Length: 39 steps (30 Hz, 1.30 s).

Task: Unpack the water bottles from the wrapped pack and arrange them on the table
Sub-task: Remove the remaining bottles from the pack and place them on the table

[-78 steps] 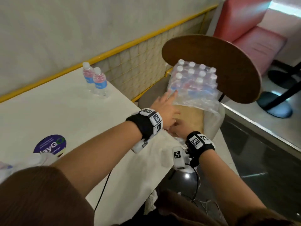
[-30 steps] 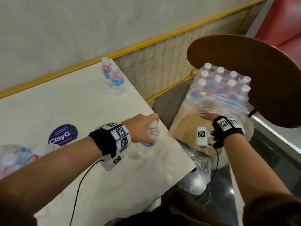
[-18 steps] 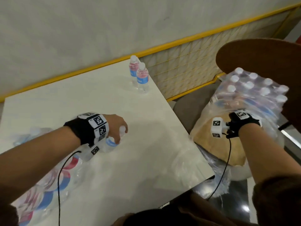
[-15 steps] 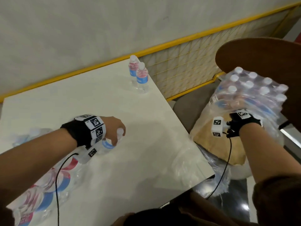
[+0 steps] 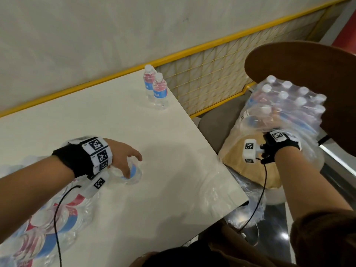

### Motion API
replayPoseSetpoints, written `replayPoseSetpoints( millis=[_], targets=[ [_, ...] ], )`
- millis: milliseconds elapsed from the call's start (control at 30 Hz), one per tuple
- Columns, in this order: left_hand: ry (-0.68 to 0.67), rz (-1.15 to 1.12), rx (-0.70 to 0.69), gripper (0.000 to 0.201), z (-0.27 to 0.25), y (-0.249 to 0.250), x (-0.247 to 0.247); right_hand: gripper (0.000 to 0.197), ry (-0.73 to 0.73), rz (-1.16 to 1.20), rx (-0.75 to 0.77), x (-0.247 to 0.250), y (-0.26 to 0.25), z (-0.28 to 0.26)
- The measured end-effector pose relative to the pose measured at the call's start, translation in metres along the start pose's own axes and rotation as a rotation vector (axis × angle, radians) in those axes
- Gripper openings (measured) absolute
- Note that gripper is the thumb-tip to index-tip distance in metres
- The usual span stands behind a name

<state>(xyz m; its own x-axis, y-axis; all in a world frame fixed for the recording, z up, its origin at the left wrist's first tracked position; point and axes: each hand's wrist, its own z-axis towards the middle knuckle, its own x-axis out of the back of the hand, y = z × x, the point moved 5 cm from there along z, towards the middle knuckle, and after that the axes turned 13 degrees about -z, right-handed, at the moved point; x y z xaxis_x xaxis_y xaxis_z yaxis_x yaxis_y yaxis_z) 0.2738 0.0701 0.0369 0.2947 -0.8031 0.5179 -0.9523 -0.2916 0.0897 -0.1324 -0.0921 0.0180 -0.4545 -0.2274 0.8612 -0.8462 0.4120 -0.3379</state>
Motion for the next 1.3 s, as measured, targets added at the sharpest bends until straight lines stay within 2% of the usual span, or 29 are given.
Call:
replayPoseSetpoints(
  millis=[33,100,133,167,200,233,300,333,500,567,633,700,767,833,900,967,1033,1100,1200,1300],
  targets=[
    [0.045,0.085,-0.02,0.065,0.0,0.006,0.002,0.093,0.016,0.039,-0.029,0.0,0.005,-0.017],
    [0.135,0.184,-0.079,0.062,0.002,0.023,0.007,0.1,-0.048,0.08,0.031,-0.016,0.0,-0.037],
    [0.17,0.2,-0.114,0.061,0.004,0.033,0.009,0.095,-0.099,0.181,0.005,-0.025,-0.001,-0.04],
    [0.203,0.205,-0.154,0.06,0.006,0.044,0.012,0.081,-0.112,0.315,-0.056,-0.035,-0.002,-0.038],
    [0.233,0.196,-0.201,0.061,0.01,0.057,0.013,0.063,-0.058,0.391,-0.052,-0.045,0.002,-0.038],
    [0.261,0.171,-0.258,0.061,0.013,0.07,0.013,0.05,-0.016,0.402,0.015,-0.048,-0.004,-0.044],
    [0.309,0.078,-0.39,0.064,0.017,0.102,0.01,0.042,0.137,0.429,0.177,-0.049,-0.013,-0.056],
    [0.329,0.027,-0.456,0.067,0.019,0.118,0.008,0.042,0.144,0.399,0.229,-0.054,-0.014,-0.06],
    [0.329,-0.197,-0.711,0.093,0.027,0.189,-0.013,0.049,0.121,0.218,0.351,-0.056,-0.013,-0.093],
    [0.294,-0.362,-0.782,0.097,0.026,0.208,-0.021,0.045,0.105,0.285,0.375,-0.049,-0.015,-0.106],
    [0.289,-0.559,-0.82,0.09,0.023,0.217,-0.021,0.042,0.052,0.395,0.4,-0.044,-0.019,-0.119],
    [0.331,-0.617,-0.809,0.083,0.02,0.212,-0.016,0.045,-0.112,0.492,0.425,-0.043,-0.023,-0.127],
    [0.358,-0.579,-0.749,0.073,0.022,0.195,-0.013,0.045,-0.329,0.544,0.368,-0.048,-0.015,-0.122],
    [0.362,-0.53,-0.663,0.059,0.027,0.171,-0.012,0.038,-0.428,0.421,0.283,-0.048,0.001,-0.105],
    [0.336,-0.454,-0.582,0.054,0.03,0.148,-0.013,0.034,-0.382,0.254,0.191,-0.042,0.015,-0.078],
    [0.304,-0.356,-0.493,0.054,0.03,0.127,-0.014,0.039,-0.35,0.152,0.101,-0.038,0.026,-0.044],
    [0.284,-0.301,-0.399,0.053,0.028,0.109,-0.014,0.046,-0.342,0.049,0.074,-0.037,0.036,-0.005],
    [0.251,-0.263,-0.343,0.05,0.023,0.096,-0.013,0.052,-0.262,-0.125,0.1,-0.022,0.032,0.008],
    [0.15,-0.153,-0.301,0.051,0.012,0.084,-0.012,0.073,-0.091,-0.55,0.161,0.003,0.024,0.005],
    [0.049,-0.017,-0.229,0.062,0.005,0.071,-0.011,0.077,-0.031,-0.669,0.174,0.009,0.006,0.029]
  ],
)
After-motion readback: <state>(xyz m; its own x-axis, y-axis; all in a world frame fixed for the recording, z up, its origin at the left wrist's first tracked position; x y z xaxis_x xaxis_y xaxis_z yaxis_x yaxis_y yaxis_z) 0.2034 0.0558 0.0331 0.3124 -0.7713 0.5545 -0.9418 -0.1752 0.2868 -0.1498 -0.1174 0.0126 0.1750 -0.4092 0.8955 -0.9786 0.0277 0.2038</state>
